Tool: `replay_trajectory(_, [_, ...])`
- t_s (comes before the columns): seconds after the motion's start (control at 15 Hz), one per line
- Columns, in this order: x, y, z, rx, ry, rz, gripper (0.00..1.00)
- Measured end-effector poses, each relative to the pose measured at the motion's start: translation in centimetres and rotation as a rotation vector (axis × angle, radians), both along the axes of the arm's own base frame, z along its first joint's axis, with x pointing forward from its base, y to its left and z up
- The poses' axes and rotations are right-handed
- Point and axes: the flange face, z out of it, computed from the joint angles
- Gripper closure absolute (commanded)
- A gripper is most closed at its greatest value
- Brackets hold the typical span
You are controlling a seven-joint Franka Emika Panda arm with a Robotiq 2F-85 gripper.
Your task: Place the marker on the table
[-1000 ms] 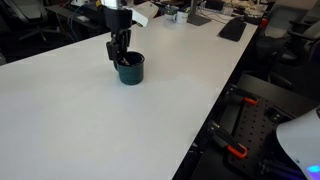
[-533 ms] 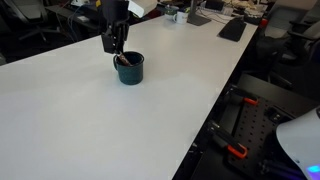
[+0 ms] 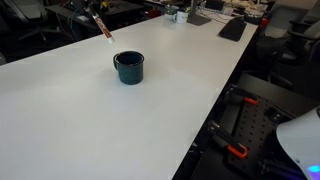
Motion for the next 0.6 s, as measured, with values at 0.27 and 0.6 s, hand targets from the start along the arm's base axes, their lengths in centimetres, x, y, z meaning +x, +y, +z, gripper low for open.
replay_trajectory(0.27, [1.4,-3.0,4.7,-0.055,-0.02,-0.172,0.94])
replay_trajectory(0.6, [2.1,-10.3,4.2,-0.173,0.056,-0.416,0.94])
